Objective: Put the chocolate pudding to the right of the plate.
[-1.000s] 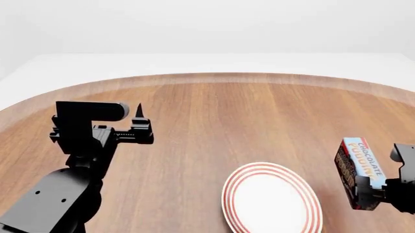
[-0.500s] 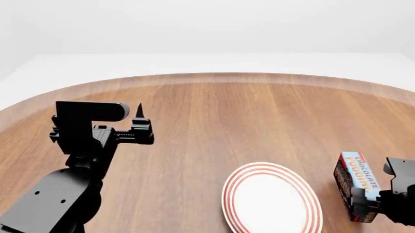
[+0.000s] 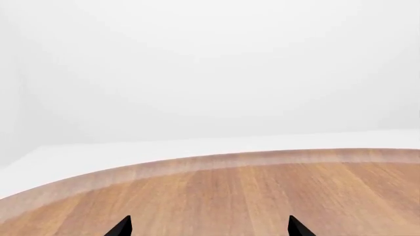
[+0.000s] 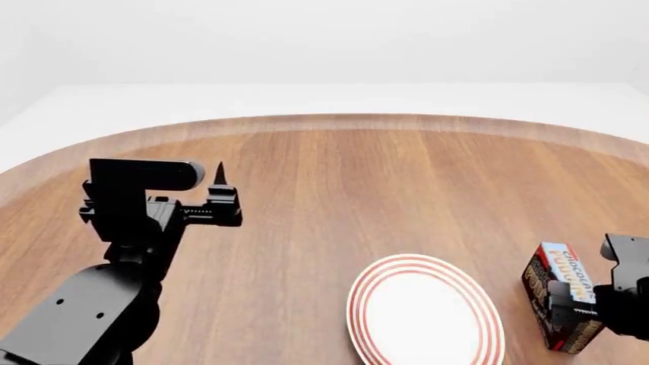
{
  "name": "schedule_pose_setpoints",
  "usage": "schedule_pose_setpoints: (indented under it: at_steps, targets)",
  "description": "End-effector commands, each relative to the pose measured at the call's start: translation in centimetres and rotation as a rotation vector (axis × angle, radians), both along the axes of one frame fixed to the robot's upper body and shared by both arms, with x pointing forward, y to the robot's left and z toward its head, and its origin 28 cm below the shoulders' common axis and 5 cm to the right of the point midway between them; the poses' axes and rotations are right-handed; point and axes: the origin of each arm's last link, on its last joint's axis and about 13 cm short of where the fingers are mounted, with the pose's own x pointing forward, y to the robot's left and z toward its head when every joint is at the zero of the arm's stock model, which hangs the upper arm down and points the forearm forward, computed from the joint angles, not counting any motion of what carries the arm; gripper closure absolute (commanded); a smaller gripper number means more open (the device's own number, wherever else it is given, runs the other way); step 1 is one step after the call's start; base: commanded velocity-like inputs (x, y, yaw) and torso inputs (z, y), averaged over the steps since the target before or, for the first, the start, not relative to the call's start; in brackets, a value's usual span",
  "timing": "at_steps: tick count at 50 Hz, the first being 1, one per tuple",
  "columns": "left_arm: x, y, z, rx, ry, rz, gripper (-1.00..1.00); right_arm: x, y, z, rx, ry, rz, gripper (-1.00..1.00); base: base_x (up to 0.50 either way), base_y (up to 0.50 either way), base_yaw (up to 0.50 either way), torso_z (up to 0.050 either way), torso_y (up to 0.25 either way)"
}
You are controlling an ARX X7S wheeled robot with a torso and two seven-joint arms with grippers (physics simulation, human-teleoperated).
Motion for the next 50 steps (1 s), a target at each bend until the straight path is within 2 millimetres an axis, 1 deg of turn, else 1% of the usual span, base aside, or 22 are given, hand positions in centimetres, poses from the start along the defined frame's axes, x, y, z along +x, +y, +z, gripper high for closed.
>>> schedule_pose_setpoints:
  at_steps: [1,4,5,6,7,11,15,18,19,22,23,24,25,26,27,31,33,34,35,37,43,50]
  targets:
    - [0.1,-0.1,0.1,0.003,0.0,-0.003,-1.0,0.7,0.3,6.9,-0.097,-0.154,0.014,-1.0,0.0,0.0,0.0,0.0,0.0]
    - [0.2,-0.1,0.1,0.003,0.0,-0.004,-1.0,0.6,0.5,9.8,-0.117,-0.222,0.007,-1.0,0.0,0.0,0.0,0.0,0.0]
    - [0.2,-0.2,0.1,0.002,0.0,-0.006,-1.0,0.5,0.6,11.4,-0.138,-0.255,0.008,-1.0,0.0,0.0,0.0,0.0,0.0]
    - [0.2,-0.2,0.1,0.003,0.0,-0.007,-1.0,0.4,0.7,12.0,-0.136,-0.276,0.015,-1.0,0.0,0.0,0.0,0.0,0.0]
    - [0.2,-0.2,0.1,0.003,0.0,-0.009,-1.0,0.4,0.9,13.2,-0.142,-0.322,0.011,-1.0,0.0,0.0,0.0,0.0,0.0]
    - [0.1,-0.1,0.2,0.003,-0.002,-0.006,-1.0,0.4,1.6,14.9,-0.125,-0.409,0.04,-1.0,0.0,0.0,0.0,0.0,0.0]
    - [0.1,-0.1,0.3,0.006,-0.004,-0.007,-1.0,0.2,2.9,15.6,-0.106,-0.461,0.109,-1.0,0.0,0.0,0.0,0.0,0.0]
    - [0.1,-0.2,0.5,0.008,-0.006,-0.01,-1.0,0.1,4.4,15.8,-0.063,-0.524,0.183,-1.0,0.0,0.0,0.0,0.0,0.0]
    - [0.1,-0.3,0.6,0.007,-0.008,-0.012,-1.0,-0.2,5.4,15.8,-0.022,-0.595,0.226,-1.0,0.0,0.0,0.0,0.0,0.0]
    - [0.2,-0.3,0.7,0.006,-0.013,-0.013,-1.0,-1.1,7.2,15.9,0.034,-0.739,0.293,-1.0,0.0,0.0,0.0,0.0,0.0]
    - [0.2,-0.4,0.9,0.005,-0.016,-0.016,-1.0,-1.9,8.4,15.8,0.069,-0.795,0.333,-1.0,0.0,0.0,0.0,0.0,0.0]
    - [0.2,-0.4,0.9,0.007,-0.017,-0.017,-1.0,-2.2,8.9,15.7,0.073,-0.821,0.342,-1.0,0.0,0.0,0.0,0.0,0.0]
    - [0.3,-0.5,1.1,0.008,-0.022,-0.021,-1.0,-2.8,10.1,15.5,0.076,-0.839,0.382,-1.0,0.0,0.0,0.0,0.0,0.0]
    - [0.2,-0.6,1.2,0.01,-0.025,-0.023,-1.0,-3.0,10.5,15.5,0.061,-0.852,0.392,-1.0,0.0,0.0,0.0,0.0,0.0]
    - [0.2,-0.7,1.5,0.012,-0.032,-0.027,-1.0,-3.5,11.5,15.7,0.079,-0.892,0.4,-1.0,0.0,0.0,0.0,0.0,0.0]
    - [0.2,-0.8,1.9,0.016,-0.045,-0.034,-1.0,-4.8,13.4,15.6,0.043,-0.982,0.426,-1.0,0.0,0.0,0.0,0.0,0.0]
    - [0.3,-1.0,1.8,0.015,-0.045,-0.042,-1.0,-4.9,14.1,15.0,0.065,-1.006,0.443,-1.0,0.0,0.0,0.0,0.0,0.0]
    - [0.3,-1.0,1.8,0.017,-0.044,-0.045,-1.0,-4.9,14.3,14.8,0.042,-1.025,0.446,-1.0,0.0,0.0,0.0,0.0,0.0]
    - [0.3,-1.1,1.7,0.021,-0.042,-0.049,-1.0,-5.0,14.6,14.3,0.063,-0.986,0.479,-1.0,0.0,0.0,0.0,0.0,0.0]
    - [0.3,-1.2,1.8,0.022,-0.043,-0.052,-1.0,-5.0,14.9,13.9,0.044,-0.997,0.499,-1.0,0.0,0.0,0.0,0.0,0.0]
    - [0.2,-1.3,1.9,0.019,-0.049,-0.057,-1.0,-5.2,15.4,13.5,0.04,-1.016,0.523,-1.0,0.0,0.0,0.0,0.0,0.0]
    - [0.2,-1.3,2.0,0.021,-0.053,-0.061,-1.0,-5.5,16.0,12.7,-0.021,-1.103,0.52,-1.0,0.0,0.0,0.0,0.0,0.0]
